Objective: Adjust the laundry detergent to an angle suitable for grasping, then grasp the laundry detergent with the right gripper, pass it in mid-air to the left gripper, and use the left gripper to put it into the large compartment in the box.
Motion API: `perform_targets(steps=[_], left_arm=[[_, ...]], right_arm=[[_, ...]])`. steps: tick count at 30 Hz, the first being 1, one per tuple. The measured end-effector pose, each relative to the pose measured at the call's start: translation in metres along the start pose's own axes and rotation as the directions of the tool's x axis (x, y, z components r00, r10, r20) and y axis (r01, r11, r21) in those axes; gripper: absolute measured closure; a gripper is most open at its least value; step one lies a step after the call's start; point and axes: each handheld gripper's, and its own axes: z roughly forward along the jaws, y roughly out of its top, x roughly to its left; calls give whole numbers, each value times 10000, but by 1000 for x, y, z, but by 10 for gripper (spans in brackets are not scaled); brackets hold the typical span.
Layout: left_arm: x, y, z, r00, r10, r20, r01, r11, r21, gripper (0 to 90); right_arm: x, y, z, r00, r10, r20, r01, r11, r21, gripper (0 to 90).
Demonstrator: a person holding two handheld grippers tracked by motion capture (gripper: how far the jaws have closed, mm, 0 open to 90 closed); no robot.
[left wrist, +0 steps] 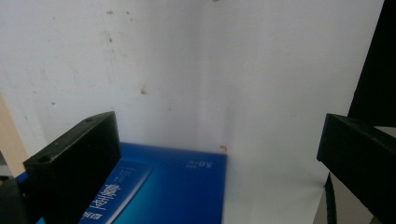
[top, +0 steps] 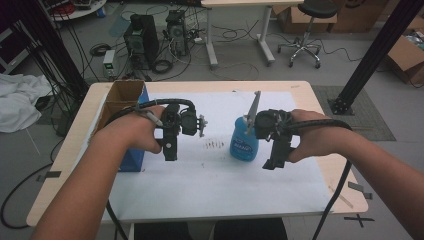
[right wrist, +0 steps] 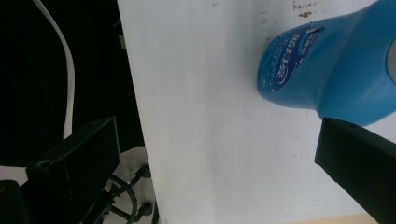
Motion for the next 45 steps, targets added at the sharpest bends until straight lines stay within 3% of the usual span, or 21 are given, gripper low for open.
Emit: perform_targets(steps=[21, 31, 45], left_arm=[[7, -1, -2, 10000, -25, -4, 25, 10000, 8, 1], [6, -7, -2, 10000, -57, -69, 55, 9997, -225, 1], [8, -7, -5, 10000, 77, -57, -79, 9997, -228, 0]], right_arm=[[-12, 7, 5, 9997, -256, 8, 256, 9996, -85, 0], [-11, 15, 6, 9994, -356, 50, 356, 9994, -28, 0], [-12, 11, 1, 9999, -136, 69, 137, 9999, -82, 0]])
